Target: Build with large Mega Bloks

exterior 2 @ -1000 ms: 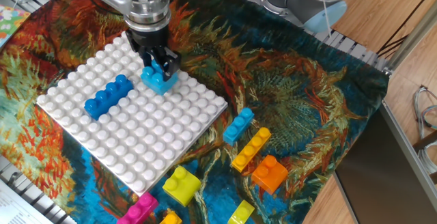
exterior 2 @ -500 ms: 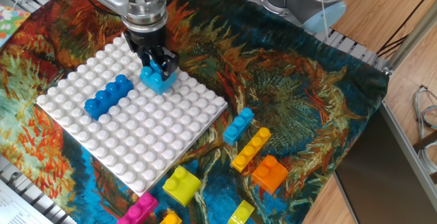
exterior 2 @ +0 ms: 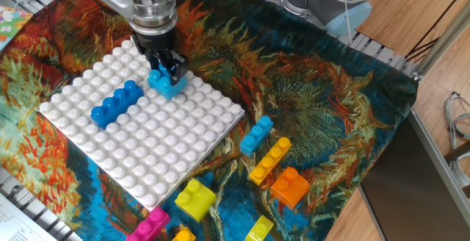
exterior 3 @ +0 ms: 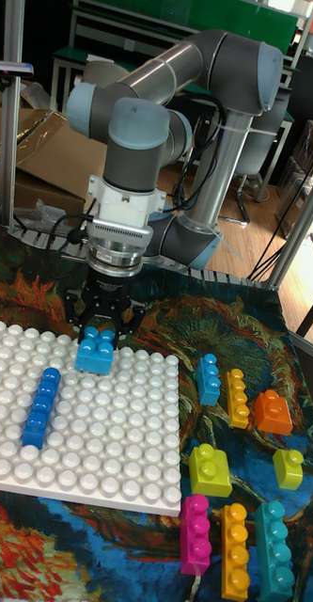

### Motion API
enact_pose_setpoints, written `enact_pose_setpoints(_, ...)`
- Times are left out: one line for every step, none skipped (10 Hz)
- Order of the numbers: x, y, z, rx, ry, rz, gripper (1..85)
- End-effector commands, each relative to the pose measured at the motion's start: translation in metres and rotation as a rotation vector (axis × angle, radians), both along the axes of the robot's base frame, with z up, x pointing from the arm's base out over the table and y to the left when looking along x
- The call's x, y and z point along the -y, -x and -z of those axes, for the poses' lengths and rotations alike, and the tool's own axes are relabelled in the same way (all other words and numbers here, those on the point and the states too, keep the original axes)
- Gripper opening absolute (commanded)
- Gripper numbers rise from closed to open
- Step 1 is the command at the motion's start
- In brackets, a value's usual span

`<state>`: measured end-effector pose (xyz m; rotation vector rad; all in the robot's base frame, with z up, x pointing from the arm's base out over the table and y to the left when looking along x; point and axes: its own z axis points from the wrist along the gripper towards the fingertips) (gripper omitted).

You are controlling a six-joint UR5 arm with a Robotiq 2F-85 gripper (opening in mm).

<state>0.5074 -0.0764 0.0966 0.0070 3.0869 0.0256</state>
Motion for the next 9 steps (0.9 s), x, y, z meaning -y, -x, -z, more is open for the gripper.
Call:
enact_pose_setpoints(0.012, 0.006, 0.002, -0.018, -0.017, -0.032, 1.3)
enact_pose_setpoints(0.010, 0.006, 0.003, -0.017, -0.024, -0.038, 1.3)
enact_pose_setpoints(0.004, 0.006, 0.002, -0.017, -0.048, -0.026, 1.3)
enact_pose_setpoints(0.008, 0.005, 0.003, -0.013, -0.034, -0.023, 1.3)
enact_pose_setpoints(0.009, 0.004, 0.003, -0.008, -0.029, -0.033, 1.3)
enact_pose_setpoints(0.009, 0.005, 0.003, -0.011, -0.028, -0.053, 1.3)
enact_pose_setpoints(0.011, 0.009, 0.003, -0.026, -0.020, -0.066, 1.3)
enact_pose_setpoints(0.009, 0.014, 0.004, -0.046, -0.025, -0.068, 1.3)
enact_pose_setpoints(0.008, 0.015, 0.006, -0.053, -0.030, -0.069, 1.3)
